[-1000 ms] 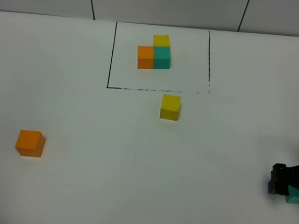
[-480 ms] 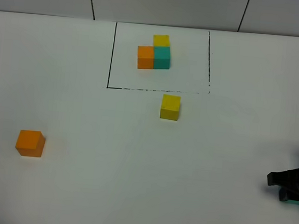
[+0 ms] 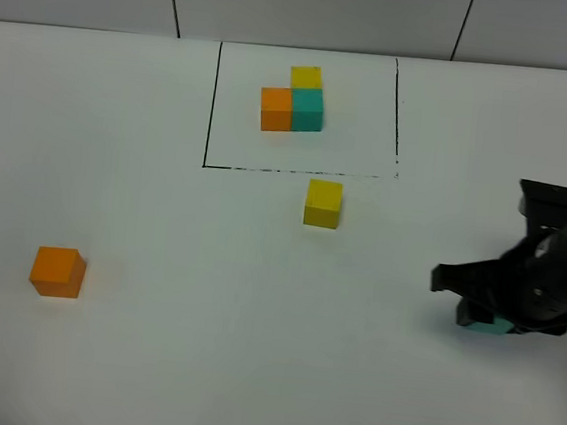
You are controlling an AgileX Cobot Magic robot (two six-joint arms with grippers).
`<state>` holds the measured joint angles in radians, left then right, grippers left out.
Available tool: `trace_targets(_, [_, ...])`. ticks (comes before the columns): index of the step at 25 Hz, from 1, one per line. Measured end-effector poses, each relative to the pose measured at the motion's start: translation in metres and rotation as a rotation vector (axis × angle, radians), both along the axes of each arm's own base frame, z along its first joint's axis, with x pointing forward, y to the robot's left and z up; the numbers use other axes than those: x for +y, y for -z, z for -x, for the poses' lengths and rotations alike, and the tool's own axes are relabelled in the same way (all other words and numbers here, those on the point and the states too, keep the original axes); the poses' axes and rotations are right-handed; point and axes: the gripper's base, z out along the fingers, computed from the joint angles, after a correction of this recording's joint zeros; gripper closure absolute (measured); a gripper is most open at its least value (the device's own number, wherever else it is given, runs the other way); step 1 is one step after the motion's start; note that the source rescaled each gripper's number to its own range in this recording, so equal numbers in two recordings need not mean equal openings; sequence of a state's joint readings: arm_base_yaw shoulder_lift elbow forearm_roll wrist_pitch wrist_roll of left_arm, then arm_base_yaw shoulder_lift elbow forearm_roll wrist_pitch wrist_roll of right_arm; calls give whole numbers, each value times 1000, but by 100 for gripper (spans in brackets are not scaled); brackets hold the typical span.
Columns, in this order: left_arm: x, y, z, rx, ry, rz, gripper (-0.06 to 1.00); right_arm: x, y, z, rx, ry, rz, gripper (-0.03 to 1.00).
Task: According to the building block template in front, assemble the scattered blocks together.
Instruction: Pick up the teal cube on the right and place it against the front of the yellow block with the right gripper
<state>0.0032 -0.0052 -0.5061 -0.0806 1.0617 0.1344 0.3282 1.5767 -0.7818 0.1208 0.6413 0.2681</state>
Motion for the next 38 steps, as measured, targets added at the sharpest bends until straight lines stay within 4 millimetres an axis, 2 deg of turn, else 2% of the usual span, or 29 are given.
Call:
trace_targets(3, [0,0,0,0,0,0,55,41,-13,-5,-16,-14,-6,95])
trace_targets(7, [0,0,0,0,0,0,55,87,-16,-17,-32,-46,22,95])
trace_targets(12, [0,0,0,0,0,0,55,133,-3,-40,-20,-105,85,95])
trace_targets(16, [0,0,0,0,0,0,55,157,10,-56,-7,-129,106,95])
trace_targets(26, [0,0,0,0,0,0,55,177,32,-79,-9,-129,108,96])
trace_targets(33, [0,0,0,0,0,0,55,182,50,-87,3,-128,120,96])
trace_targets(38, [0,0,0,0,0,0,55,177,56,-93,9,-100,115,96])
